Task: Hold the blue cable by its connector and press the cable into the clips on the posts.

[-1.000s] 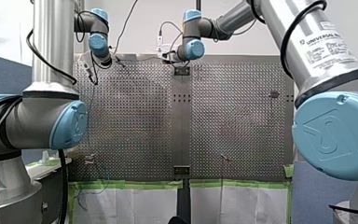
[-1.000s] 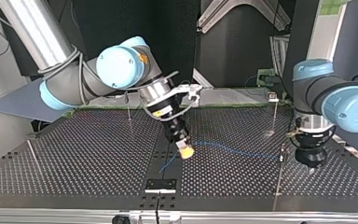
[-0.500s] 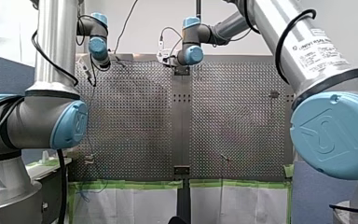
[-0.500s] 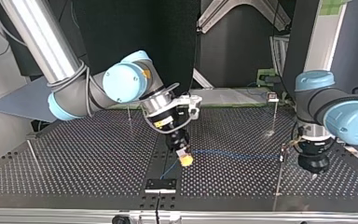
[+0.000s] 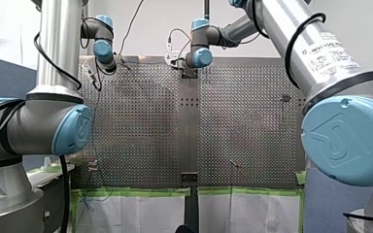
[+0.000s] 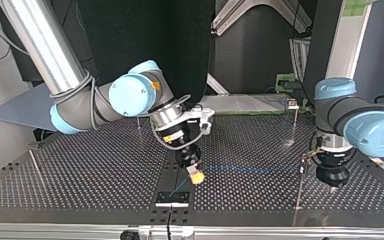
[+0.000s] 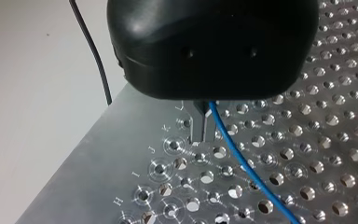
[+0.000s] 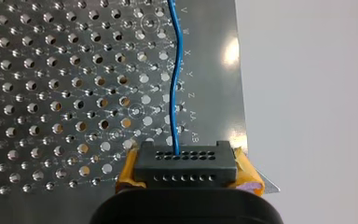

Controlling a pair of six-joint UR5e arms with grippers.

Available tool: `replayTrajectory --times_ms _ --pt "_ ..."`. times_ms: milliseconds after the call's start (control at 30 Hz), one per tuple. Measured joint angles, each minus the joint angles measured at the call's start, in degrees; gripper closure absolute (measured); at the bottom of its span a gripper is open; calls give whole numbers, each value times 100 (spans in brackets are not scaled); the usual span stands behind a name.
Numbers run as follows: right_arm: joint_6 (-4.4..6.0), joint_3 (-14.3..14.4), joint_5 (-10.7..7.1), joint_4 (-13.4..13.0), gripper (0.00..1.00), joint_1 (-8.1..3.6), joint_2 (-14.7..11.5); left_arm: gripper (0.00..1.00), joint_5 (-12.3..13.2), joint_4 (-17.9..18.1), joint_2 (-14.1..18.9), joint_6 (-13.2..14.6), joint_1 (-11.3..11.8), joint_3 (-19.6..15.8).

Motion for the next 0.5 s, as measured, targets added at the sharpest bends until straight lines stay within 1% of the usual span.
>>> replayTrajectory --times_ms 67,100,167,200,233,267,333,367,500 --pt "0 -1 -5 6 100 3 2 71 5 3 0 5 -4 0" --pt "0 -1 -6 6 100 4 1 71 10 2 -1 14 -7 0" --pt "0 -2 -7 9 100 8 3 57 5 -15 0 37 -13 0" --pt "0 -1 -7 9 100 12 3 57 -7 -34 0 50 -17 0" --pt "0 -2 -8 10 100 17 3 51 -19 -47 0 55 -19 0" --pt "0 -1 -8 12 100 21 3 48 -30 -57 0 56 -20 0" --pt "0 -1 -8 15 100 28 6 48 -59 -89 0 58 -24 0" --pt "0 -2 -8 15 100 29 7 45 -79 -108 2 61 -24 0" --pt "0 -2 -8 15 100 29 7 45 -219 -218 2 97 -29 0"
